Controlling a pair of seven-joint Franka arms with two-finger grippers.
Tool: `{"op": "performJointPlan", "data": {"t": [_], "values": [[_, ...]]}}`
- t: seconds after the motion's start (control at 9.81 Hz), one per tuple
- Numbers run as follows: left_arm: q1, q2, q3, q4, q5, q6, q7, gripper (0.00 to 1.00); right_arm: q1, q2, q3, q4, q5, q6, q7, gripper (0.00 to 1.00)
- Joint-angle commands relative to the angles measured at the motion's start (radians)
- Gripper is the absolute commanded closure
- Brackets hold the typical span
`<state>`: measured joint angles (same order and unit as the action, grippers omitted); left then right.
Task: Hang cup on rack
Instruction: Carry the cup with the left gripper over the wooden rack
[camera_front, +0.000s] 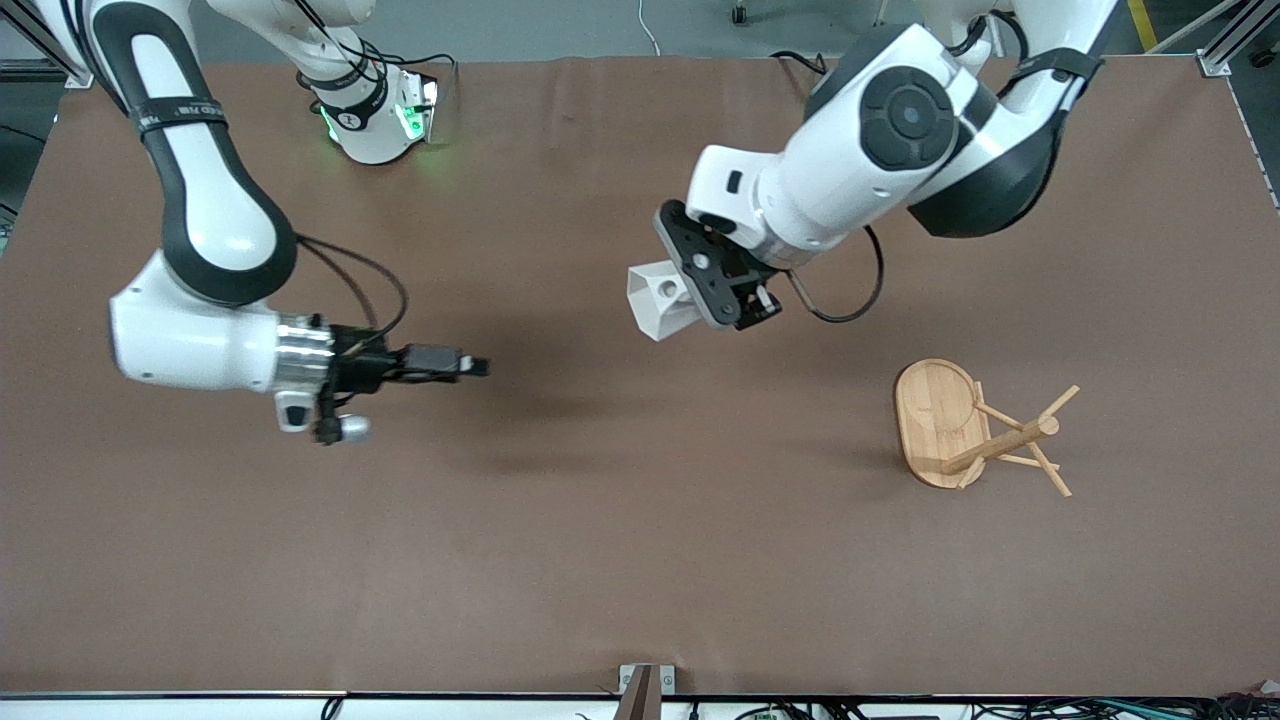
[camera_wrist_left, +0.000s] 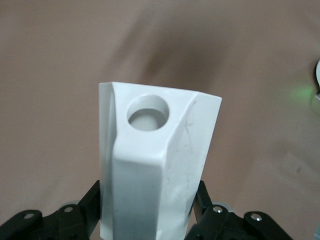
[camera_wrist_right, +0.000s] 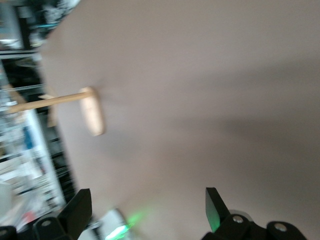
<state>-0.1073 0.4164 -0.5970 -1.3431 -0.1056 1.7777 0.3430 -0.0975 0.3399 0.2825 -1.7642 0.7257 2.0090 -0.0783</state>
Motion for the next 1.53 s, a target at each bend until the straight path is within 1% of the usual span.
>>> {"op": "performJointPlan", "data": {"t": [0.0, 0.1, 0.2, 0.31, 0.41, 0.51, 0.71, 0.82, 0.92, 1.02, 1.12, 1.22, 1.32, 1.43], "values": [[0.046, -0.014, 0.000, -0.018, 0.033, -0.076, -0.178, 1.00, 0.009, -0.061, -0.115, -0.009, -0.235, 0.002, 0.034, 0.00], [0.049, -0.025, 0.002, -0.016, 0.091, -0.104, -0.300, 1.00, 0.009, -0.082, -0.164, 0.012, -0.368, -0.004, 0.032, 0.00], [0.081, -0.027, 0.000, -0.016, 0.133, -0.115, -0.352, 1.00, 0.009, -0.117, -0.198, 0.023, -0.485, -0.009, 0.032, 0.00], [0.115, -0.022, 0.000, -0.019, 0.145, -0.115, -0.345, 1.00, 0.012, -0.165, -0.203, 0.023, -0.584, -0.012, 0.034, 0.00], [0.144, -0.019, 0.002, -0.031, 0.147, -0.110, -0.343, 1.00, 0.013, -0.220, -0.198, 0.026, -0.708, -0.068, 0.032, 0.00], [0.173, -0.022, 0.000, -0.053, 0.179, -0.103, -0.345, 1.00, 0.030, -0.272, -0.198, 0.032, -0.753, -0.146, 0.040, 0.00], [0.236, -0.016, -0.001, -0.061, 0.176, -0.100, -0.338, 1.00, 0.042, -0.358, -0.203, 0.077, -0.755, -0.295, 0.083, 0.00], [0.251, -0.019, -0.001, -0.091, 0.179, -0.097, -0.337, 1.00, 0.059, -0.399, -0.221, 0.091, -0.756, -0.368, 0.144, 0.00], [0.268, -0.030, -0.001, -0.120, 0.173, -0.086, -0.337, 1.00, 0.088, -0.447, -0.258, 0.097, -0.753, -0.416, 0.187, 0.00], [0.271, -0.047, 0.002, -0.148, 0.170, -0.084, -0.332, 1.00, 0.090, -0.459, -0.269, 0.100, -0.749, -0.452, 0.205, 0.00], [0.271, -0.076, 0.003, -0.204, 0.170, -0.057, -0.331, 1.00, 0.081, -0.460, -0.264, 0.152, -0.747, -0.496, 0.207, 0.00], [0.274, -0.109, 0.020, -0.281, 0.167, -0.002, -0.329, 1.00, 0.075, -0.452, -0.260, 0.211, -0.756, -0.521, 0.206, 0.00], [0.271, -0.146, 0.052, -0.357, 0.137, 0.068, -0.322, 1.00, 0.067, -0.431, -0.264, 0.250, -0.753, -0.519, 0.201, 0.00], [0.271, -0.171, 0.086, -0.405, 0.092, 0.119, -0.288, 1.00, 0.056, -0.406, -0.264, 0.287, -0.750, -0.524, 0.197, 0.00]]}}
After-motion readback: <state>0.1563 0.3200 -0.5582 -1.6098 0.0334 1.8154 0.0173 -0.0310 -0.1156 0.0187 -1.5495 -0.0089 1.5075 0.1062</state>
